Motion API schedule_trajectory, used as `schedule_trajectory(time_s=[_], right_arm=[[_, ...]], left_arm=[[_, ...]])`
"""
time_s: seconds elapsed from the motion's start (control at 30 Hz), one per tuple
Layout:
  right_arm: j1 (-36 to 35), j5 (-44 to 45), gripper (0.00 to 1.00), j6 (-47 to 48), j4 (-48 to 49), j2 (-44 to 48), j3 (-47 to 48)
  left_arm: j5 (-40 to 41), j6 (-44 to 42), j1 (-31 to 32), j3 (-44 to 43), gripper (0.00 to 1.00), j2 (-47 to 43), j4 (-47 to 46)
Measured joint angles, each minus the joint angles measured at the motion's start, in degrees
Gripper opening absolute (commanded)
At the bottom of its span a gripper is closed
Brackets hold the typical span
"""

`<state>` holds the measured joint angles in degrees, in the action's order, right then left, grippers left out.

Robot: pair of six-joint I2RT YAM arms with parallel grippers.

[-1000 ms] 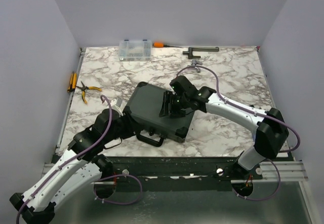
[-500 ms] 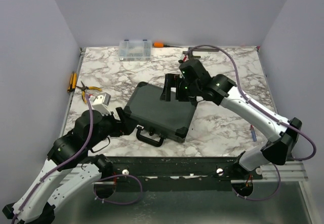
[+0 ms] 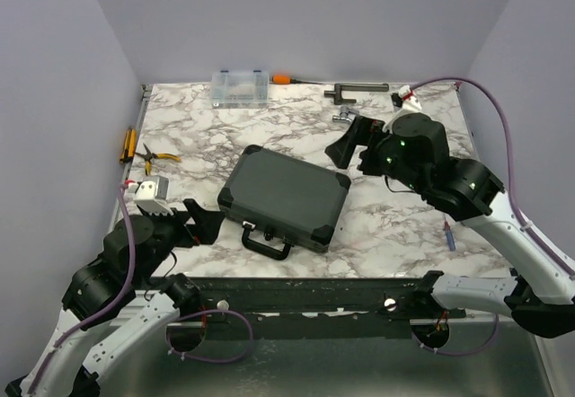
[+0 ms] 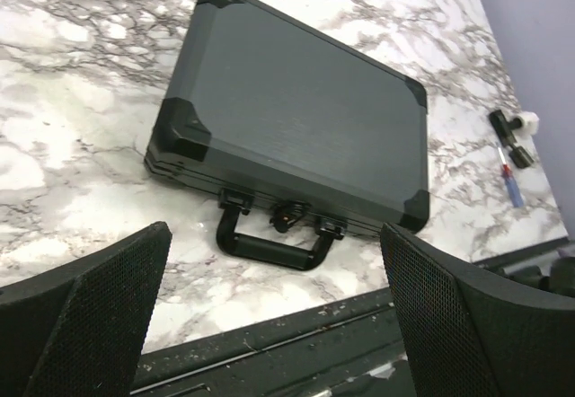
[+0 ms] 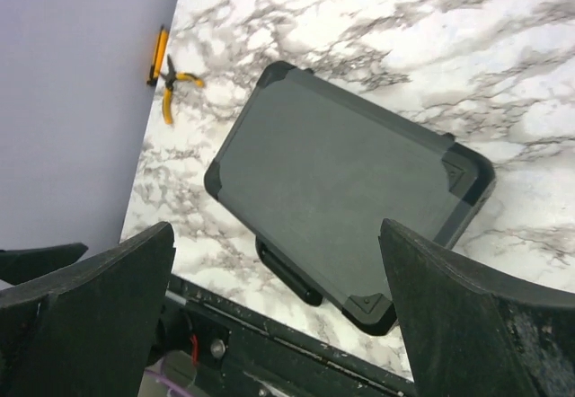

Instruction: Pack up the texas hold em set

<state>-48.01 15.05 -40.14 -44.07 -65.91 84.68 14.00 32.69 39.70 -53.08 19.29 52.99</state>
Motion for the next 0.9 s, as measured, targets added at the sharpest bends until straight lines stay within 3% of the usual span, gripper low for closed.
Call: schedule_trajectory(time_s=[0.4, 0.9], right_arm=[[0.0, 10.01, 1.0, -6.38, -2.49, 14.05, -12.63], [0.0, 13.86, 1.0, -11.87, -5.03, 16.15, -15.54]], left_arm=[[5.22, 1.88, 0.0, 10.34, 0.99, -6.27, -0.5], [6.64, 1.81, 0.0, 11.34, 0.99, -6.75, -1.92]])
